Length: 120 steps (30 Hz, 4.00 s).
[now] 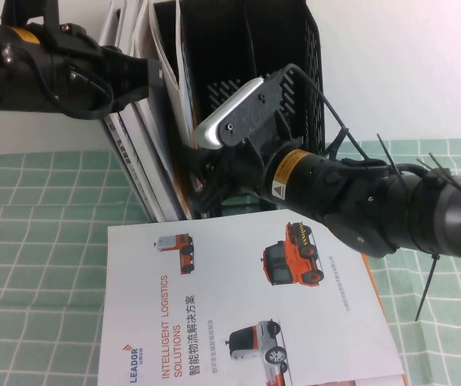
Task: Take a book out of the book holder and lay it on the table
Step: Pick up the right side book from the book shelf, then place the picked book on the book
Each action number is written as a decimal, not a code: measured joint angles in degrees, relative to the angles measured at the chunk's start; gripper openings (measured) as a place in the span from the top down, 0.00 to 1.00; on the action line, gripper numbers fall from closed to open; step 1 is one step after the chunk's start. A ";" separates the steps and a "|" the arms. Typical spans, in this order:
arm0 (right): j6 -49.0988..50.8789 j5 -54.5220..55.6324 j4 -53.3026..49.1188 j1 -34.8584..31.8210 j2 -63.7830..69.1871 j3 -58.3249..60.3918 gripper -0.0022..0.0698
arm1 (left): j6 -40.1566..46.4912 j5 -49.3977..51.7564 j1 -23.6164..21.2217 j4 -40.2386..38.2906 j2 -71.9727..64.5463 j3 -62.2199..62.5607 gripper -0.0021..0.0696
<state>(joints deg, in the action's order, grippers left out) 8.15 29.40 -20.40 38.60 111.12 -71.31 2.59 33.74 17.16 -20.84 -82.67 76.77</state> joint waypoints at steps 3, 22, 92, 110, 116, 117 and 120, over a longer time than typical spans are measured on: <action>-1.66 0.13 0.36 0.00 1.31 0.00 0.46 | 0.00 0.00 0.00 0.00 0.00 0.00 0.97; -13.11 7.06 7.66 0.00 1.61 0.00 0.94 | 1.91 4.13 0.00 -0.43 3.04 -0.46 0.97; -27.09 -62.23 -6.26 25.17 -20.06 0.00 0.96 | 7.27 -9.88 0.00 2.12 63.99 -48.40 0.97; -48.97 -67.85 14.95 25.17 -17.88 0.00 0.85 | 7.27 -9.05 0.00 2.12 63.99 -48.52 0.97; -42.16 -68.77 15.25 25.17 -16.12 0.00 0.46 | 7.27 -9.05 0.00 2.12 63.99 -48.52 0.97; -40.26 -68.42 14.92 25.17 -15.99 0.00 0.43 | 7.27 -9.05 0.00 2.12 63.99 -48.52 0.97; -35.53 -67.60 12.03 25.17 -15.77 0.00 0.39 | 7.27 -9.05 0.00 2.12 63.99 -48.52 0.97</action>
<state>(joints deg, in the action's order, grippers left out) -27.38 -38.20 -8.36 63.76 95.34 -71.31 9.86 24.69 17.16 -18.72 -18.68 28.25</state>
